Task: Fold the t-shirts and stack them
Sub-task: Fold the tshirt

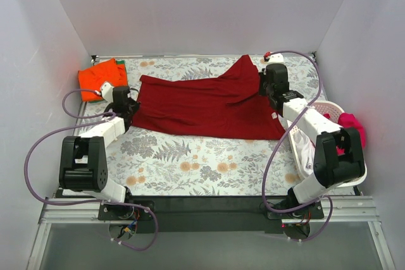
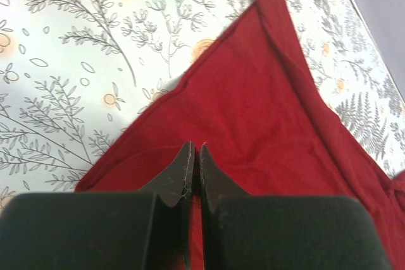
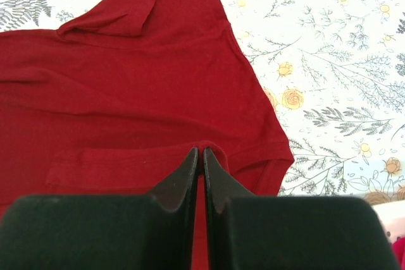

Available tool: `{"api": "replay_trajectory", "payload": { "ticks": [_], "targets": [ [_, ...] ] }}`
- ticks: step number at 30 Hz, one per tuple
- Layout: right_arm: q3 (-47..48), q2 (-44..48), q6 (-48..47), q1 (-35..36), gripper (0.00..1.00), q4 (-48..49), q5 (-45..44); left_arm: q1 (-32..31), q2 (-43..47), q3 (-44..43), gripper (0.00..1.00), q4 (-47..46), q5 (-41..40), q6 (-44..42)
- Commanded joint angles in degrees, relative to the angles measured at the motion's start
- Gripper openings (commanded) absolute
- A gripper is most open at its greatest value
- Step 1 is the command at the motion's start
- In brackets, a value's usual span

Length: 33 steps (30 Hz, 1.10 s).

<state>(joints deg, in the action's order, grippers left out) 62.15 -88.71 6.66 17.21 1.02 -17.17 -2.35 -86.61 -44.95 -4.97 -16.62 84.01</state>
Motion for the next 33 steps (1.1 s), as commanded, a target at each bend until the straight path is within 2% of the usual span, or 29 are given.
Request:
{"api": "replay_trajectory", "payload": {
  "ticks": [1,7,16,28,31,32,33],
  "targets": [
    [3.67,-1.03,-1.21,-0.43,0.01,2.76,-0.23,2.08,-0.49,-1.55,0.00,0.05,0.62,0.72],
    [6.05,-3.66,-1.73,-0.43,0.01,2.59,-0.76,5.16,-4.18,-2.77,0.00,-1.44,6.15,-0.07],
    [6.76,-5.25,-2.70,-0.60,0.01,2.24,-4.01,5.25,-11.65,-8.75,0.00,-1.18,11.87,-2.44],
    [7.72,-8.32,-2.70,-1.65,0.01,2.15,-4.80,5.25,-14.82,-13.41,0.00,0.66,9.15,-3.32],
    [8.42,-9.20,-2.35,-1.83,0.01,1.97,-4.80,5.25,-15.26,-14.73,0.17,1.10,9.50,-3.68],
    [9.12,-9.55,-2.09,-1.92,0.01,1.80,-4.46,5.25,-15.00,-14.73,0.30,1.19,9.42,-3.76],
    [9.56,-10.16,-1.82,-2.18,0.01,0.93,-3.84,5.25,-14.73,-14.90,0.35,1.37,9.33,-3.85]
  ]
}}
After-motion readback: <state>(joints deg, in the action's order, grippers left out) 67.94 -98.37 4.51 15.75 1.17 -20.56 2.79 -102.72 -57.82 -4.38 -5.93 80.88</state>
